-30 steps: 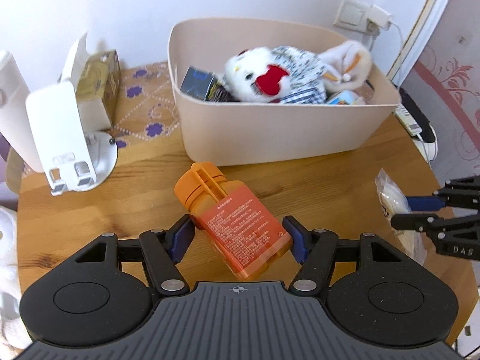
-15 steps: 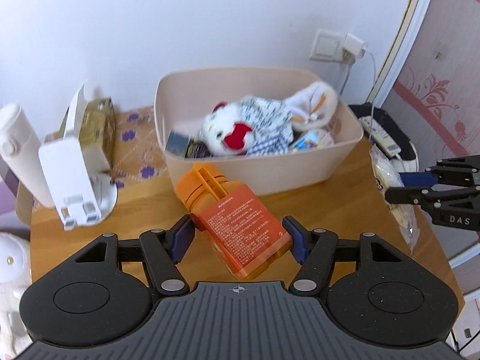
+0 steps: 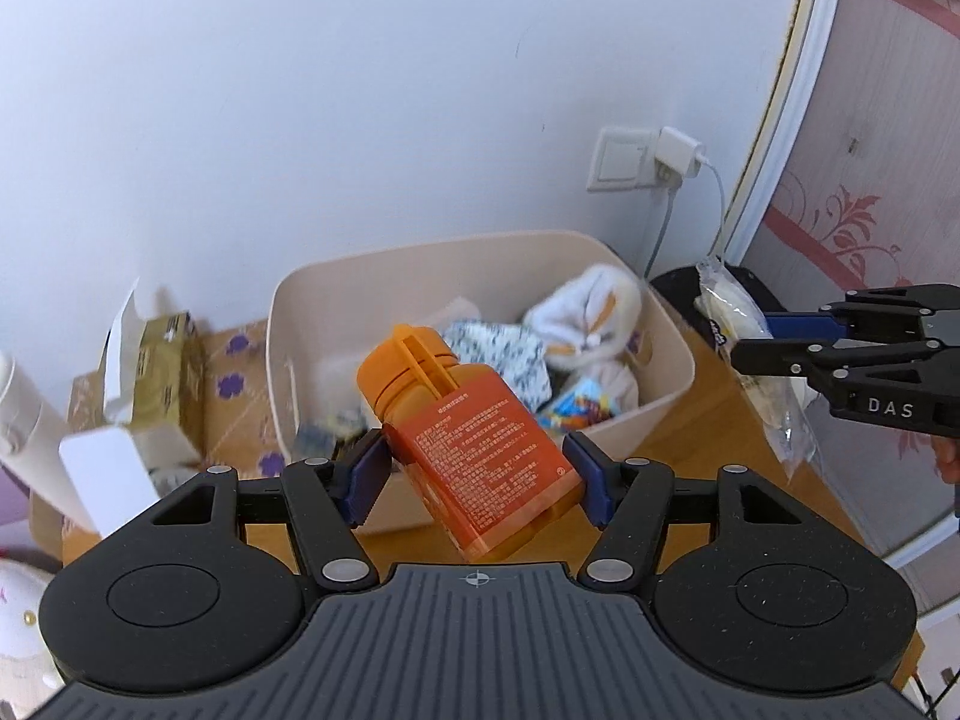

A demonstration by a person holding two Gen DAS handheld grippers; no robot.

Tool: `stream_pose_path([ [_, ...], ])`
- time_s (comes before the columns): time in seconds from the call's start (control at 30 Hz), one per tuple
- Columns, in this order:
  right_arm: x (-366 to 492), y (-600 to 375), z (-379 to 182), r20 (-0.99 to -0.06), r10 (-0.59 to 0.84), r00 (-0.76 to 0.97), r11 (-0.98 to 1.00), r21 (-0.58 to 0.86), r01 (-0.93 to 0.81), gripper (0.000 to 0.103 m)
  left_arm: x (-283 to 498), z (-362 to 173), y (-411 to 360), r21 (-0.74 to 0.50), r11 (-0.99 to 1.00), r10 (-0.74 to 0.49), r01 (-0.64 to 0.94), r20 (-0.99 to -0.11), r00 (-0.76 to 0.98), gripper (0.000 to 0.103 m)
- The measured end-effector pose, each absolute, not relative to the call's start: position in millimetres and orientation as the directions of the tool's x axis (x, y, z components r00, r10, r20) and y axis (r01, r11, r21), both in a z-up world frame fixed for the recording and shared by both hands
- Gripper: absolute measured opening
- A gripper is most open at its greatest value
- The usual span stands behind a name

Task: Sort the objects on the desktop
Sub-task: 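Lift both items over the beige basket and open both tools to drop them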

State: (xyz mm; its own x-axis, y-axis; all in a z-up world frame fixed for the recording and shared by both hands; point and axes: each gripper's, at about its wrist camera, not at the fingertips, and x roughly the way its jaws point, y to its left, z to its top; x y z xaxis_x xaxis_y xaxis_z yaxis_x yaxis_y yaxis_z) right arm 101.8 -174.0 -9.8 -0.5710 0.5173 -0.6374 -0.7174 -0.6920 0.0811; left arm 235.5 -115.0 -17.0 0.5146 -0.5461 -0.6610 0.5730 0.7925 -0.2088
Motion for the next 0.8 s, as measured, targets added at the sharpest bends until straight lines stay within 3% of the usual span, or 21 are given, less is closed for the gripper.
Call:
stream_pose_path([
  [0.17, 95.9, -156.3, -3.0, -0.617, 0.540, -0.572, -0.691, 0.062, -0.720, 0.025, 256.0, -12.1, -126.5, -0.196, 0.798, -0.539, 0.570, -0.657, 0.528, 0.059],
  [0.27, 90.2, -145.5, 1.8, -0.605, 0.550, -0.576, -0.698, 0.046, -0.715, 0.025, 271.7, -12.5, -132.8, -0.208, 0.802, -0.537, 0.560, -0.662, 0.523, 0.039],
  [0.53, 62.7, -105.5, -12.8, -0.624, 0.543, -0.562, -0.686, 0.056, -0.726, 0.025, 328.9, -58.2, -172.7, -0.272, 0.876, -0.455, 0.398, -0.737, 0.499, 0.039],
  [0.73, 48.6, -83.8, -23.9, -0.653, 0.527, -0.544, -0.699, 0.031, -0.714, 0.025, 353.4, -66.3, -181.7, -0.234, 0.906, -0.390, 0.353, -0.786, 0.480, 0.039],
  [0.77, 47.1, -80.2, -25.9, -0.662, 0.521, -0.539, -0.703, 0.024, -0.710, 0.025, 358.5, -67.1, -180.9, -0.222, 0.917, -0.367, 0.331, -0.795, 0.483, 0.045],
  [0.8, 46.2, -77.0, -28.4, -0.672, 0.515, -0.533, -0.708, 0.018, -0.706, 0.025, 363.0, -67.4, -180.2, -0.216, 0.924, -0.352, 0.315, -0.803, 0.482, 0.058],
])
